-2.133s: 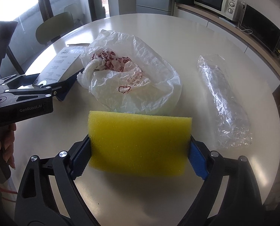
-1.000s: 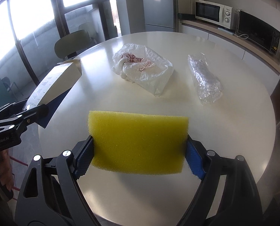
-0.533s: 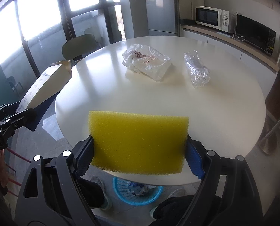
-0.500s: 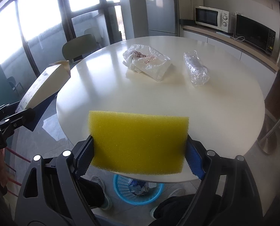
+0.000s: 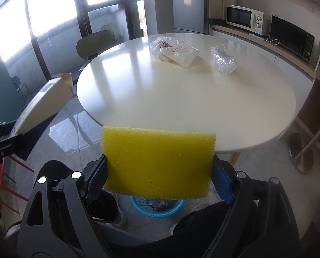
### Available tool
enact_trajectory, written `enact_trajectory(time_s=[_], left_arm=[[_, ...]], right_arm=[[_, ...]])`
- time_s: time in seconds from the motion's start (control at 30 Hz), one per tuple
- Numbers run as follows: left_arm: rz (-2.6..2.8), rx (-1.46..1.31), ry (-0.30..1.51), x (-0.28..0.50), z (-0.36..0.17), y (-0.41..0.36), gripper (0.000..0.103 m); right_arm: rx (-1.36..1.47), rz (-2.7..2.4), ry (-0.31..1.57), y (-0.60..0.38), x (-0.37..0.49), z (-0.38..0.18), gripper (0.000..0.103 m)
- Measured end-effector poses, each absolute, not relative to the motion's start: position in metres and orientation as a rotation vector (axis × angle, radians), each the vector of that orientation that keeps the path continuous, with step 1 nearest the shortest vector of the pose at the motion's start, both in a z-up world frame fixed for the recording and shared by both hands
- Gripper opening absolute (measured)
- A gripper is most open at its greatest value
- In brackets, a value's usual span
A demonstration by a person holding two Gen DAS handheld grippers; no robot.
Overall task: Collect trash
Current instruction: 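Carry the HP box and yellow sponge down over the blue wastebasket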
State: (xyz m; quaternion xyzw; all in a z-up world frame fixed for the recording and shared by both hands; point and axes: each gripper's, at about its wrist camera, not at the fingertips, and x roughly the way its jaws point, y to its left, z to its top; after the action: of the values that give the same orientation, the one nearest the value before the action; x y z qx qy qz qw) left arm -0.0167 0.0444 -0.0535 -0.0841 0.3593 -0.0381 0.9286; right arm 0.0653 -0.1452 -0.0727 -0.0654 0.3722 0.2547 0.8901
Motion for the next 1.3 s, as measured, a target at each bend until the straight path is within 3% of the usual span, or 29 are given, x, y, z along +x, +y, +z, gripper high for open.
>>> enact_trajectory(time_s=[0.87, 1.3], left_arm=[[-0.054, -0.174, 0.993, -0.016, -0.19, 0.038, 0.076], [-0.071, -0.154, 1.057, 0.007, -0.232, 0.036, 0.076]], right_arm=[[-0.152, 0.529, 1.051, -0.15, 0.06, -0.209, 0.079], [-0.17, 0.533, 1.164, -0.132, 0.08, -0.26, 0.079]])
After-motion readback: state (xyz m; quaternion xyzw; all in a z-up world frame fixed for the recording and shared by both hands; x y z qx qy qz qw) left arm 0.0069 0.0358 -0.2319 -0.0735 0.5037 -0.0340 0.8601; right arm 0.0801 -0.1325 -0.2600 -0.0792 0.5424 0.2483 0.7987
